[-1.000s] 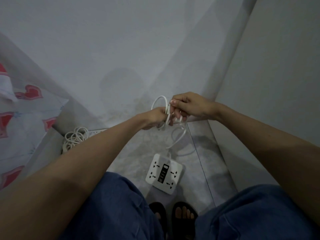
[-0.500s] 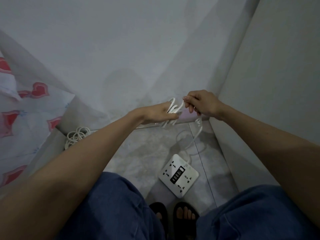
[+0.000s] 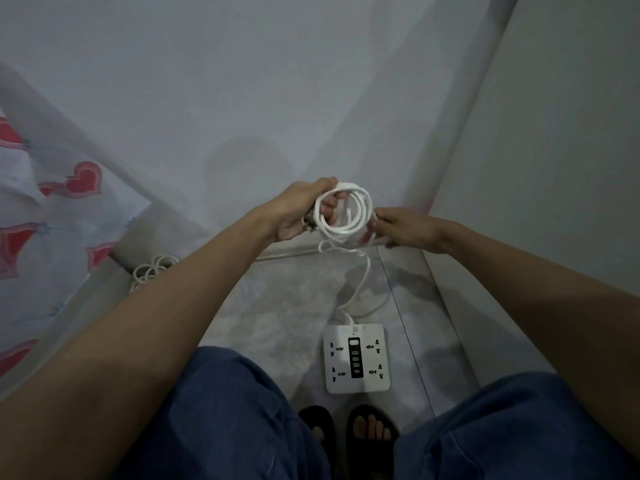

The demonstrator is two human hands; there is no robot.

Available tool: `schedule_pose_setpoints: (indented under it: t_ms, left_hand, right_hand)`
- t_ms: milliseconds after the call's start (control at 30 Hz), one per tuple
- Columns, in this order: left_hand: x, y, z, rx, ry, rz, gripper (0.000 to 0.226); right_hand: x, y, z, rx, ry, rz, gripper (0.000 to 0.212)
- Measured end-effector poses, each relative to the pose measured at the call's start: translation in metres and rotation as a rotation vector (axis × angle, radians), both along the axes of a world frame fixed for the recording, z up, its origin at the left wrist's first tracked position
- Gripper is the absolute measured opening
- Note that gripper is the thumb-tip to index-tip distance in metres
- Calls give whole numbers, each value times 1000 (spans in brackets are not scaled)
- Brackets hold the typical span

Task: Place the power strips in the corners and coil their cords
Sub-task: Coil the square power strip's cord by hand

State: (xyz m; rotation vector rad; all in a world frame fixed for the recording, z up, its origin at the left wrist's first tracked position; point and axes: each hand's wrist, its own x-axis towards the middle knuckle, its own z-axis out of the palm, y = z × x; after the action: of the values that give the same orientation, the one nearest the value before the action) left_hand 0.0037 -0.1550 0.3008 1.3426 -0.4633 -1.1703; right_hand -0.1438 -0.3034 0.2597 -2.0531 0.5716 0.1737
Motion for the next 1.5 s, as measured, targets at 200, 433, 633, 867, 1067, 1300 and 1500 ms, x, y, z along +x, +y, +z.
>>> schedule_pose_setpoints:
  t_ms: [200,433,633,867,1067,1300,1500]
  left_hand:
    - [20,-8,2,-131,335,278,33]
    - [35,-4,5,-258,616,570,38]
    - [47,10,0,-321,617,734,40]
    - [78,28,-7,-286,503,915,34]
    - [80,51,-14,-82,323,1004,24]
    - [84,40,-19,-184,527,1031,30]
    - [69,26,-19,-214,530,939,35]
  right_hand:
    - [8,8,5,189,-111,-85,15]
    - [7,15,12,267,-168,-36,27]
    - [1,-4,7,86,-203,-281,26]
    - [-13,-9,-1,-10,38,-242,17]
    - [-30,-17,-2,29,216,-68,23]
    - [-23,-2,0,-101,239,87,15]
    - [-10,17,9,-127,97,182,17]
